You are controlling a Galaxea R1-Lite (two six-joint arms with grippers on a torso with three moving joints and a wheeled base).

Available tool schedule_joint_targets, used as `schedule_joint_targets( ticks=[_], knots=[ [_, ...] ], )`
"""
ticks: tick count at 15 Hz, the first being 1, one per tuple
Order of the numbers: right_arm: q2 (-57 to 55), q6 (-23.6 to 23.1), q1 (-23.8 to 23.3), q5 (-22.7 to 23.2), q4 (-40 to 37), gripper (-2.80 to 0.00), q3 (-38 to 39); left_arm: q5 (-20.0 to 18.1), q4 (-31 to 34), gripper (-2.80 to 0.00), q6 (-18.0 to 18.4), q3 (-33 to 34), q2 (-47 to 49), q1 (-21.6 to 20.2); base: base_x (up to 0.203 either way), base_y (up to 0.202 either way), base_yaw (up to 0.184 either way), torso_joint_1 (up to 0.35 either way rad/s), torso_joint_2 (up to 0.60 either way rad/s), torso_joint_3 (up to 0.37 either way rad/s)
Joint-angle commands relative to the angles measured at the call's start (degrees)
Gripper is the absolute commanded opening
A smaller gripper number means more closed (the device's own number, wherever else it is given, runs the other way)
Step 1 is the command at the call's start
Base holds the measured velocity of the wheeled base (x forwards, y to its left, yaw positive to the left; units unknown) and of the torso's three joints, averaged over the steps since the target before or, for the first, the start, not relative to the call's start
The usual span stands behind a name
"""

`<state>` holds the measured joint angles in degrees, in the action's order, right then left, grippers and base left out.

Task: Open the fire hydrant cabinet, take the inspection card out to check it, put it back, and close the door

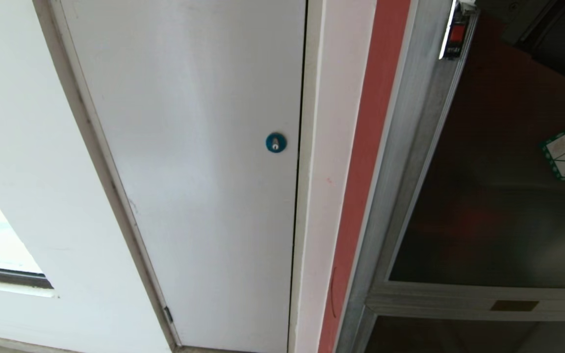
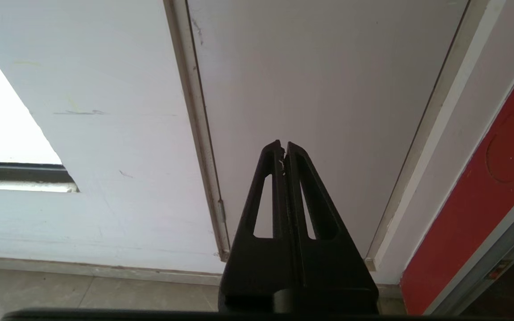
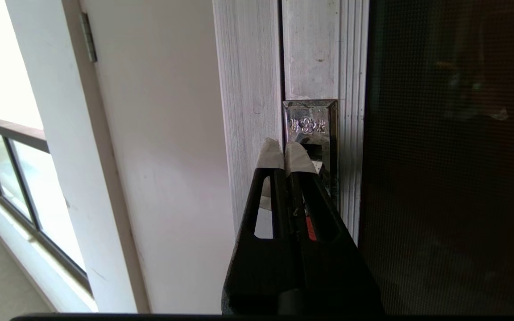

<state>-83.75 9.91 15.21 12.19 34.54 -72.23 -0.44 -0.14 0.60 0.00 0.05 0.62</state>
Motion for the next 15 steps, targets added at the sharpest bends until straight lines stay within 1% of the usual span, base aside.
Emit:
schedule_joint_targets(
  ticks=[1,5,9,15],
  knots=[
    [-0.54,0.19,-0.15,-0.36,0.01,-2.8,0.89,0.0,-0.04,-2.8,0.02,0.35,0.04,-0.01,0.0,0.0,0.0,0.0,0.0,0.0],
    [-0.4,0.2,-0.44,-0.63,1.19,-2.8,3.76,0.0,-0.04,-2.8,0.02,0.35,0.04,-0.01,0.0,0.0,0.0,0.0,0.0,0.0],
    [-0.36,0.46,-2.09,-0.94,3.33,-2.8,5.91,0.0,-0.04,-2.8,0.02,0.35,0.04,-0.01,0.0,0.0,0.0,0.0,0.0,0.0],
    [-0.54,0.2,-2.73,-0.94,3.96,-2.8,6.05,0.0,-0.04,-2.8,0.02,0.35,0.04,-0.01,0.0,0.0,0.0,0.0,0.0,0.0]
  ],
)
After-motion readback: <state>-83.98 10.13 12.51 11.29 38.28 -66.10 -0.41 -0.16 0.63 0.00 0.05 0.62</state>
